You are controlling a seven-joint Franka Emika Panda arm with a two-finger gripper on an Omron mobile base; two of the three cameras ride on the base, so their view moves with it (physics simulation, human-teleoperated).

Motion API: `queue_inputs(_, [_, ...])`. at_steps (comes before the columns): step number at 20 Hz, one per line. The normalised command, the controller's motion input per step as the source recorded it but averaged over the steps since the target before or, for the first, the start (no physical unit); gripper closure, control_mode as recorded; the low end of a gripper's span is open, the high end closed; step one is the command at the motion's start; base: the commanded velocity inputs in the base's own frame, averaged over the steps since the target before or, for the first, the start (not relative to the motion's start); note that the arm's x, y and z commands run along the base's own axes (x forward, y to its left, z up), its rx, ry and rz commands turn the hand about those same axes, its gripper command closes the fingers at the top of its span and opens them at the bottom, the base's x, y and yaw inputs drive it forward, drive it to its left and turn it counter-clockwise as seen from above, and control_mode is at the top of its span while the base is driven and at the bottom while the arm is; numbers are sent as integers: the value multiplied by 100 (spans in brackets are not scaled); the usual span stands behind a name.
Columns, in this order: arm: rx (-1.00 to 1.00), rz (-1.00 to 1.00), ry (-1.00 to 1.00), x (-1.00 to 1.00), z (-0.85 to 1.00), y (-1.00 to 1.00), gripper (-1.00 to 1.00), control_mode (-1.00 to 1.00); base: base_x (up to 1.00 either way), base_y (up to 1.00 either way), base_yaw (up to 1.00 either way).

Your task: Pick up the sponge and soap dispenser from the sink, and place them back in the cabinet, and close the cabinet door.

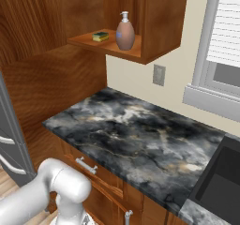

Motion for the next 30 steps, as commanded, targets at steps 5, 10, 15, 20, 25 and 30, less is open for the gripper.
queue_inputs(5, [0,-1,-1,18,-5,20,-100,-100,0,0,0])
queue_inputs(10, [0,0,-1,23,-4,18,-100,-100,0,0,0])
queue_inputs(15, [0,-3,-2,26,-1,8,-100,-100,0,0,0])
queue_inputs(20, [0,-4,-2,24,-3,8,-100,-100,0,0,0])
queue_inputs(25, [0,-5,-2,24,-4,13,-100,-100,0,0,0])
queue_inputs(30, [0,-10,-4,26,0,0,-100,-100,0,0,0])
